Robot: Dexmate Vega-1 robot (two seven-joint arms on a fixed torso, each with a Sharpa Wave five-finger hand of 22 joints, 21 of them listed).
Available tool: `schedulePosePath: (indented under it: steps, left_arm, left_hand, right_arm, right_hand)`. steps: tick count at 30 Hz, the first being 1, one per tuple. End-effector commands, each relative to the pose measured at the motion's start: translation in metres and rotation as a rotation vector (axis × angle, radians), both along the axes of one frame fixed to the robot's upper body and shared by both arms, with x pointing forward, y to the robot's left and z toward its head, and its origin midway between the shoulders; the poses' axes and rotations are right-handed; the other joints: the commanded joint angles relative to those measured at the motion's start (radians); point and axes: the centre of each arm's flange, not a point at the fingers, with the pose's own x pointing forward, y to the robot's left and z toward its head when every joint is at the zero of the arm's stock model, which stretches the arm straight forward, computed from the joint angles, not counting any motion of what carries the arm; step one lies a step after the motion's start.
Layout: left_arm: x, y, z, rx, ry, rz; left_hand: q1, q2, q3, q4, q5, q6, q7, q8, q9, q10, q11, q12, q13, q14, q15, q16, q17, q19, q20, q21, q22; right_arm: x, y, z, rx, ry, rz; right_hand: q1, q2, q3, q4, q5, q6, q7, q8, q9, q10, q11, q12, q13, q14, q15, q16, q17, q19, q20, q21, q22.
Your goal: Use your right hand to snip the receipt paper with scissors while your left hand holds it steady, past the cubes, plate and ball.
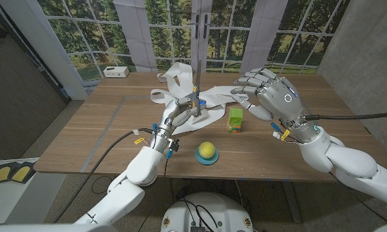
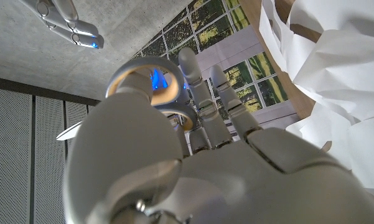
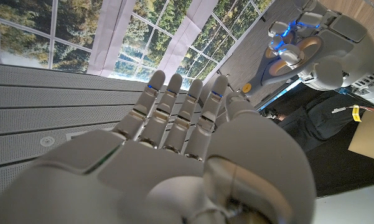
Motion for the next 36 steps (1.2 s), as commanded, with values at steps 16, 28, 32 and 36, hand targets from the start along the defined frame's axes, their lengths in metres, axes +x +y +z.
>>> schedulePosePath:
  steps: [16,28,32,36]
  left_arm:
    - [-0.010,-0.004,-0.002,-0.144,0.219,-0.217]
    - [-0.010,-0.006,0.003,-0.070,0.246,-0.219]
    - [-0.008,-0.005,0.004,-0.051,0.250,-0.216]
    - [-0.006,-0.005,0.005,-0.027,0.248,-0.208]
  left_hand:
    - [0.040,0.016,-0.043,-0.001,0.001,0.072,0.000,0.028,0.023,0.205,-0.106,0.012,-0.004,0.065,-0.098,0.005,-0.005,0.016,-0.002,0.043,0.010]
    - [-0.020,-0.022,-0.104,0.025,0.006,0.133,0.016,0.071,0.070,0.244,-0.097,0.022,0.002,0.100,-0.091,0.033,-0.003,0.034,-0.012,0.078,0.014]
    - [-0.053,-0.030,-0.121,0.040,0.007,0.134,0.024,0.063,0.063,0.253,-0.097,0.014,-0.014,0.100,-0.088,0.026,-0.009,0.035,-0.014,0.084,0.013]
    - [-0.115,-0.061,-0.154,0.063,0.010,0.151,0.029,0.055,0.050,0.267,-0.091,0.008,-0.033,0.104,-0.084,0.011,-0.011,0.040,-0.020,0.092,0.008]
  right_arm:
    - [0.021,-0.002,0.006,0.050,0.180,0.014]
    - [0.023,-0.003,0.007,0.047,0.190,0.000]
    - [0.023,-0.003,0.008,0.044,0.191,-0.004]
    - [0.022,-0.003,0.009,0.038,0.191,-0.011]
  right_hand:
    - [-0.024,-0.001,0.012,-0.001,0.003,-0.028,0.004,-0.009,0.000,-0.025,0.002,-0.029,-0.010,-0.042,-0.157,-0.003,-0.010,-0.014,-0.010,-0.022,0.002]
    - [-0.028,-0.003,0.014,-0.005,0.003,-0.029,0.003,-0.010,0.000,-0.024,0.002,-0.035,-0.013,-0.062,-0.156,-0.003,-0.013,-0.021,-0.011,-0.029,0.002]
    - [-0.030,-0.003,0.015,-0.006,0.003,-0.028,0.004,-0.009,0.000,-0.023,0.002,-0.037,-0.015,-0.066,-0.157,-0.002,-0.014,-0.023,-0.014,-0.032,0.002]
    - [-0.032,-0.004,0.015,-0.007,0.002,-0.029,0.002,-0.009,0.000,-0.022,0.002,-0.039,-0.016,-0.069,-0.156,-0.002,-0.015,-0.023,-0.017,-0.033,0.002]
